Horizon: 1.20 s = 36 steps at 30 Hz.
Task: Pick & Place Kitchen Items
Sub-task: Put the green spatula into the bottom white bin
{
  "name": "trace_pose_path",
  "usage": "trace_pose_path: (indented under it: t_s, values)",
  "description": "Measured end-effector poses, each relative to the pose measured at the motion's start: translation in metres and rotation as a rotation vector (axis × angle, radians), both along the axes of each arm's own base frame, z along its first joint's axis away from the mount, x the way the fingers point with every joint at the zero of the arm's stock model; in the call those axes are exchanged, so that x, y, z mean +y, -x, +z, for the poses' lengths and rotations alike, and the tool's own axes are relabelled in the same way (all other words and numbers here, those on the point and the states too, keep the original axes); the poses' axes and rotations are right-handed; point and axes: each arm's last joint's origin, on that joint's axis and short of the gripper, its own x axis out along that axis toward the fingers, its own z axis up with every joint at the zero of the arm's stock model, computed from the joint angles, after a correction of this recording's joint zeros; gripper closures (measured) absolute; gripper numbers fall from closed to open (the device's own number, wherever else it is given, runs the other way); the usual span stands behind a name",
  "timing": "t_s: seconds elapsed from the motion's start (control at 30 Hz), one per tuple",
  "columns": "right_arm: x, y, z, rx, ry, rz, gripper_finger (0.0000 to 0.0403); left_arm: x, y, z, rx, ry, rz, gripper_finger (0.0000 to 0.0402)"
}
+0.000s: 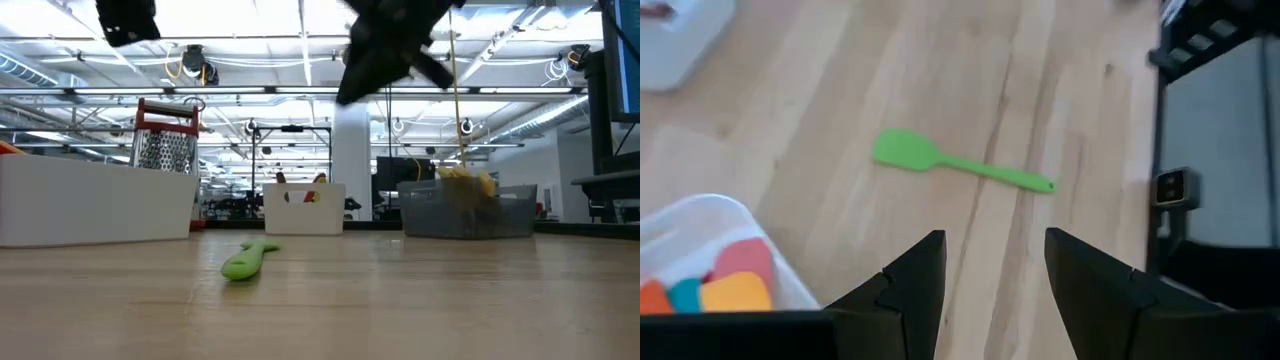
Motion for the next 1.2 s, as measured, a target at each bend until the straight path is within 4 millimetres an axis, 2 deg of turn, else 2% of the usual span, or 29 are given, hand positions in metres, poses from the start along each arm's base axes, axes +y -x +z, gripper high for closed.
trace_pose_path:
  t_s: [0.1, 0.3, 0.5, 0.7, 0.9, 1.03, 1.2]
  values:
    - [-0.004, 0.016, 0.02, -0.035, 0.091, 0.021, 0.0399, -0.009, -0.024, -0.016, 0.053, 0.01, 0.021, 0.0224]
    - [-0.017, 0.055, 0.043, -0.084, 0.178, 0.086, 0.0399, -0.017, -0.073, -0.053, 0.103, 0.099, 0.161, 0.0224]
    - [-0.03, 0.099, 0.046, -0.257, 0.193, 0.171, 0.0399, -0.021, -0.118, -0.083, 0.033, 0.264, 0.382, 0.0224]
    - [-0.04, 0.144, 0.031, -0.498, 0.138, 0.291, 0.0399, -0.031, -0.134, -0.112, 0.113, 0.343, 0.555, 0.0224]
    - [-0.049, 0.179, 0.012, -0.649, 0.1, 0.35, 0.0399, -0.047, -0.141, -0.128, 0.186, 0.438, 0.684, 0.0225]
    - [-0.051, 0.19, 0.009, -0.687, 0.087, 0.389, 0.0399, -0.055, -0.148, -0.137, 0.224, 0.465, 0.754, 0.0225]
    - [-0.051, 0.192, 0.009, -0.688, 0.114, 0.445, 0.0399, -0.058, -0.159, -0.15, 0.306, 0.428, 0.826, 0.0225]
